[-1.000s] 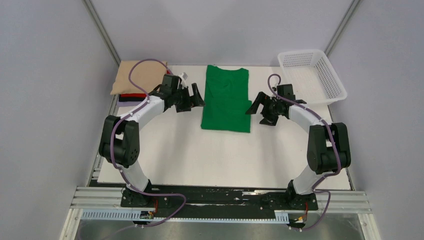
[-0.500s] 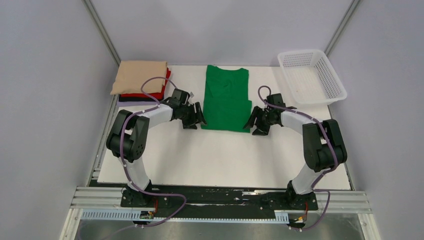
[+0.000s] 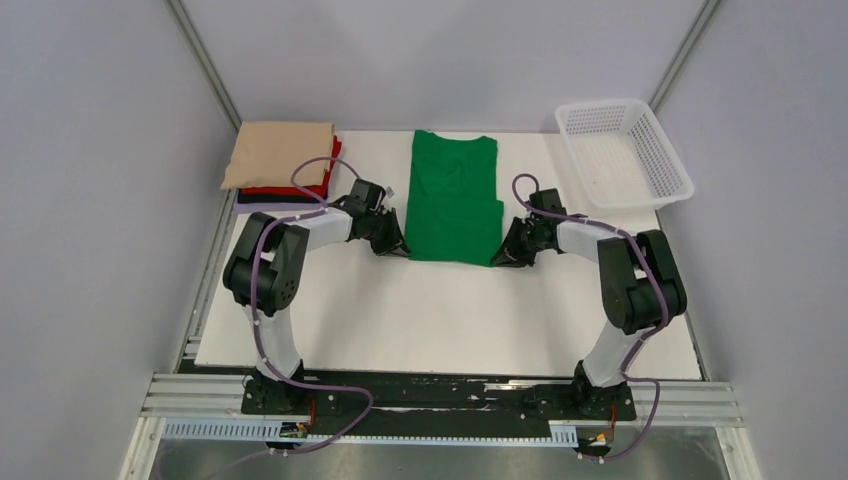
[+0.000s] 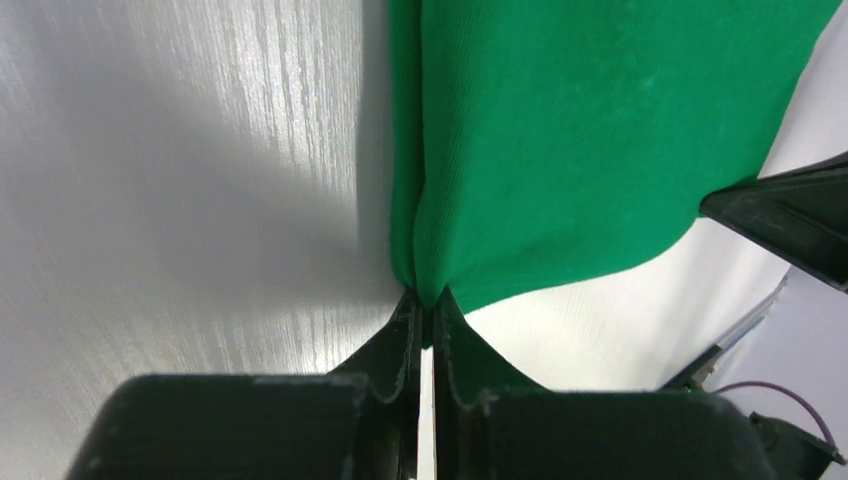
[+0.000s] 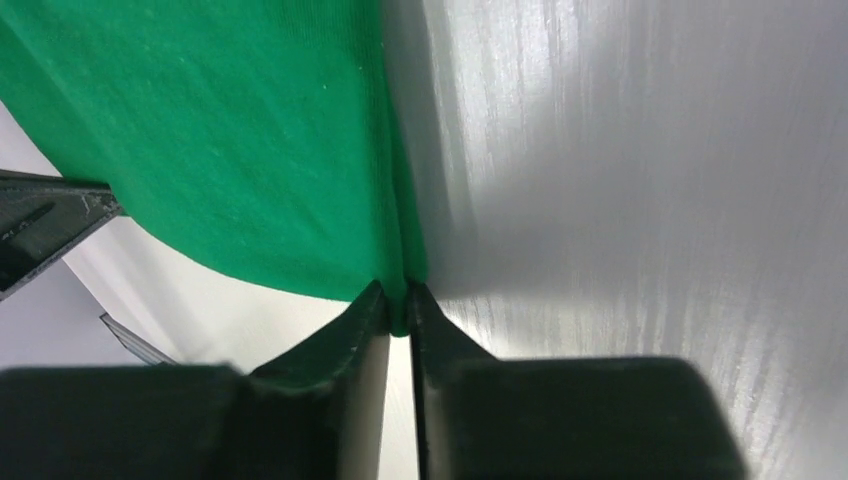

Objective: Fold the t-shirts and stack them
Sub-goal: Grab one side of the 2/3 rectangular tshirt with both arms, then fold the long partially folded tshirt into a neat square

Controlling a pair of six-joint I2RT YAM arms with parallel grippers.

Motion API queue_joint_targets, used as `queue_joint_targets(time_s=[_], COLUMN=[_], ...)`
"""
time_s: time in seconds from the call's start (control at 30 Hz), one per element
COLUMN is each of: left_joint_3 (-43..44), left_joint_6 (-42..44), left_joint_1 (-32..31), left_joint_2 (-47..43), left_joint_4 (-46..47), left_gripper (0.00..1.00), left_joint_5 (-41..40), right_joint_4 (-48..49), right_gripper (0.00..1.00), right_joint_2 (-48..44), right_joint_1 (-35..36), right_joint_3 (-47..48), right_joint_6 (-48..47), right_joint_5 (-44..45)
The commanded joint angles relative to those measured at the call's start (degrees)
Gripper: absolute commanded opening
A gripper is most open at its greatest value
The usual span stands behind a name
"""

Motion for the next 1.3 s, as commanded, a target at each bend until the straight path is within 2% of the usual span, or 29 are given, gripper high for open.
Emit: queue_joint_targets(time_s=[0.0, 0.07, 0.23, 0.57, 0.73, 0.97, 1.17, 1.27], left_joint_3=[0.51, 0.0, -6.32, -12.93, -14.6, -15.11, -14.13, -14.1], left_joint_6=[1.62, 1.92, 2.68, 3.18, 1.69, -2.16, -2.96, -2.82], left_joint_1=[-0.45, -0.57, -1.29, -3.6, -3.62, -3.53, -3.22, -2.14], left_joint_2=[2.33, 1.12, -6.86, -33.45, -45.19, -52.19, -52.1, -50.48], left_joint_4=[-1.92, -2.15, -1.62, -10.3, -12.16, -11.58, -11.21, -8.92], left_gripper=[0.0, 0.0, 0.0, 0.0, 0.0, 0.0, 0.0, 0.0], left_joint_5=[-2.05, -1.79, -2.63, -2.58, -8.94, -13.3, -18.42, -18.3], right_joint_4=[1.59, 1.58, -0.36, -5.86, -5.08, 1.3, 6.09, 6.66], right_gripper=[0.05, 0.0, 0.0, 0.0, 0.0, 0.0, 0.0, 0.0], right_joint_2=[2.51, 1.32, -6.76, -26.04, -28.1, -28.1, -24.74, -23.45], right_joint_1=[0.48, 0.88, 1.32, 1.84, 1.8, 1.83, 1.69, 1.07], right_joint_3=[0.24, -0.38, -3.7, -5.96, -2.57, -0.63, -2.04, -1.27], right_joint_6=[-0.64, -1.53, -3.51, -2.64, -1.73, -0.32, 2.0, 1.78], right_joint_5=[2.94, 1.82, -1.47, -14.92, -20.26, -24.64, -27.09, -26.28])
